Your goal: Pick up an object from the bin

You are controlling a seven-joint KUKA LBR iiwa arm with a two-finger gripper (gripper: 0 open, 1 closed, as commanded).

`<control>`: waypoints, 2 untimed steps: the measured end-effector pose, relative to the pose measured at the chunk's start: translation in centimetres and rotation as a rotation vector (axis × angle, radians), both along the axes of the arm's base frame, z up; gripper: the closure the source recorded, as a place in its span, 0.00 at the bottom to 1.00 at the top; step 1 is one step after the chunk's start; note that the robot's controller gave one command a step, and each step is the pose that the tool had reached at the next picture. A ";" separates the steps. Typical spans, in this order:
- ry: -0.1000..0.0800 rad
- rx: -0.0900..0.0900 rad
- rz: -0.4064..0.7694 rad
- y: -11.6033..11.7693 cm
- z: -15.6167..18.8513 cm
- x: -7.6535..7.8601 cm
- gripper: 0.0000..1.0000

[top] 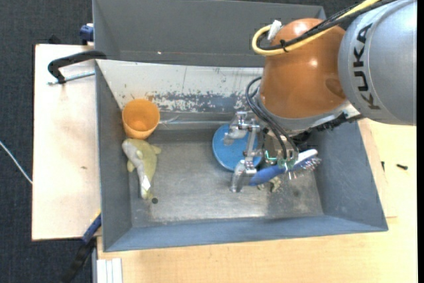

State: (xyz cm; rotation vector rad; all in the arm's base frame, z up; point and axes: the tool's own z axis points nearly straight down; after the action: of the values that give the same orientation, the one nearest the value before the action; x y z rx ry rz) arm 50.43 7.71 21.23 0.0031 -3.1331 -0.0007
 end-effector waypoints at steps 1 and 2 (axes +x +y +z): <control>-0.002 -0.001 -0.017 -4.9 -10.7 2.7 0.00; -0.009 0.001 -0.015 -4.7 -10.3 2.8 1.00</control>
Offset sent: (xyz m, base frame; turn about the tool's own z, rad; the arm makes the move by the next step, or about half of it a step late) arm 0.0272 -0.0477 -0.1036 0.0142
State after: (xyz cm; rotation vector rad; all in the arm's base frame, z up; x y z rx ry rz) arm 53.22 3.01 10.95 -0.0203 -3.1419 -0.0018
